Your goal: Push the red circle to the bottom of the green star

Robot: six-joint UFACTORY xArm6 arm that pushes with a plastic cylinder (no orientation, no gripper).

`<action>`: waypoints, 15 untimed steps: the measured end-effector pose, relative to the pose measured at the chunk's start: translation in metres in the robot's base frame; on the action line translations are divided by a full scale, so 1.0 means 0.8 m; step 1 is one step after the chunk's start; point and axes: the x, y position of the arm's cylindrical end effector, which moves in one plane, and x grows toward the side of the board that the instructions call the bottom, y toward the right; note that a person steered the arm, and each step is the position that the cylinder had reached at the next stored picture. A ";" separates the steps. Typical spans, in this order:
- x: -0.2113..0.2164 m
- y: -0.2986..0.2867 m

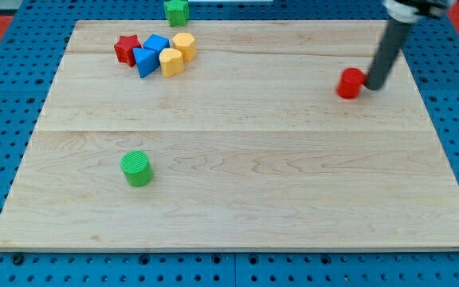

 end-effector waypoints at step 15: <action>-0.156 -0.291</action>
